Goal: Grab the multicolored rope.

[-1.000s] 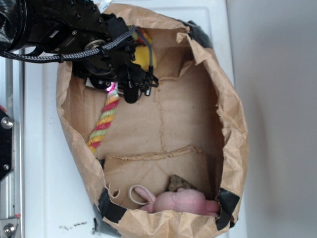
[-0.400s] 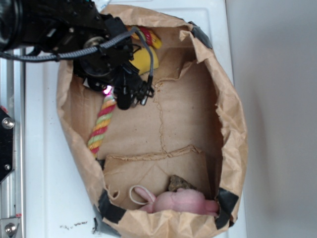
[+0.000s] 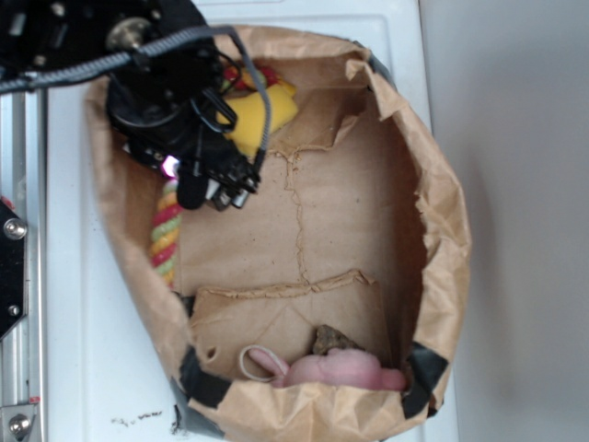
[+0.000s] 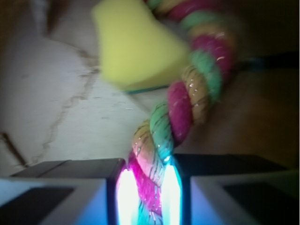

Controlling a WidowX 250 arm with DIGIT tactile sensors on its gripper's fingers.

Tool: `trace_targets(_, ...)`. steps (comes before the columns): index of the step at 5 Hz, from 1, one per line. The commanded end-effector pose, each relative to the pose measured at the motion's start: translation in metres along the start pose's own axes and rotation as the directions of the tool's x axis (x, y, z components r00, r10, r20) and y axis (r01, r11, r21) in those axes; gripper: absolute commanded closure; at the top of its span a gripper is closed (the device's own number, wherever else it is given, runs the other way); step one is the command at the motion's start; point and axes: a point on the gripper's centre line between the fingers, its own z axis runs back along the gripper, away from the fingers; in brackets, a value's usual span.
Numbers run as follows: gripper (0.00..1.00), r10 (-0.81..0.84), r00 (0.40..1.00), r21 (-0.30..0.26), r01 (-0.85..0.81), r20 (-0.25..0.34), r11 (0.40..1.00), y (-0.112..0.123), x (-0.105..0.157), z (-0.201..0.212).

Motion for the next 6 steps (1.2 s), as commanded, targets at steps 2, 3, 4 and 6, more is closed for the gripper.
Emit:
trace_targets(2, 1.00, -0.144, 0.987, 0.023, 0.142, 0.069, 0.990, -0.022, 0.007, 0.043)
trace_targets(3, 1.00, -0.179, 0.982, 0.035, 0.177, 0.063, 0.984, -0.034, 0.006, 0.047)
trace_targets(4, 1.00, -0.241, 0.967, 0.024, 0.240, 0.080, 0.970, -0.052, 0.000, 0.046)
trace_targets(6, 1.00, -0.458, 0.884, -0.023, 0.461, 0.090, 0.887, -0.094, -0.025, 0.049)
